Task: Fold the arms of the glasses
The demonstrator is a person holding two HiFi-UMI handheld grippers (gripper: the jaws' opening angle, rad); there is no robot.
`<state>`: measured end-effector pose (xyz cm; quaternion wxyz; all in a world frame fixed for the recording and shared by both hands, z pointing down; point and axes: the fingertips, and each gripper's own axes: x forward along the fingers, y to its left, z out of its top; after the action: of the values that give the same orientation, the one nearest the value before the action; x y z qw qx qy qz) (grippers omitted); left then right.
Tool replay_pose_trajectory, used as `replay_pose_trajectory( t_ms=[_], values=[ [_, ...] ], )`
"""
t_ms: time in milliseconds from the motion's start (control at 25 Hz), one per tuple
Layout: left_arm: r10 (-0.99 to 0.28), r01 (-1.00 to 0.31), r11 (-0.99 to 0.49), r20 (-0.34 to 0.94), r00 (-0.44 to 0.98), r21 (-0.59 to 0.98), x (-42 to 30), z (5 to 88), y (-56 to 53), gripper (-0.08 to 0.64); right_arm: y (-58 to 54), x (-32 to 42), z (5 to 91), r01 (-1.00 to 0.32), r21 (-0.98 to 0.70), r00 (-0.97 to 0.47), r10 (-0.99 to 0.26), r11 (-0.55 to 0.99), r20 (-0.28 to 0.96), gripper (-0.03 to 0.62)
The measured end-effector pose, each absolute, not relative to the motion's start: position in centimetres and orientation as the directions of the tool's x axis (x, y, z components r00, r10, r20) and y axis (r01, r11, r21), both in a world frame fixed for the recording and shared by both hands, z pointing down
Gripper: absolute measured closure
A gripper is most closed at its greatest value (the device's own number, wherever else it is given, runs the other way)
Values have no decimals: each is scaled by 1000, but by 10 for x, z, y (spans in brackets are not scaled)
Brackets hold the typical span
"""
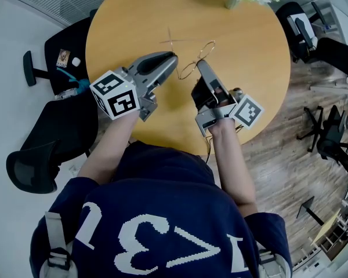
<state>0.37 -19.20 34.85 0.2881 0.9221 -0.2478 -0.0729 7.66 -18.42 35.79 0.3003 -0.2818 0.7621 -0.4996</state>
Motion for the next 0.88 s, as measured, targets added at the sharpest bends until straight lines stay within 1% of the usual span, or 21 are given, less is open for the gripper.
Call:
replay_pose_trajectory(
  t_ms=[360, 560, 640, 880],
  values=[
    [-411, -355, -732, 40, 911, 582, 23, 355, -185, 522, -177, 59, 359, -156, -921, -709, -689, 357, -147, 565],
    [-397, -326, -718, 24, 918, 614, 23, 356, -185, 522, -178, 57, 359, -153, -921, -720, -679, 359, -144, 565],
    [-413, -343, -722, 23, 910, 601, 18, 354, -186, 520, -178, 59, 359, -151, -922, -713, -685, 355, -147, 565],
    [-511, -480, -744, 66, 857, 465, -9, 349, -194, 508, -182, 72, 360, -169, -920, -692, -708, 355, -146, 565]
  ],
)
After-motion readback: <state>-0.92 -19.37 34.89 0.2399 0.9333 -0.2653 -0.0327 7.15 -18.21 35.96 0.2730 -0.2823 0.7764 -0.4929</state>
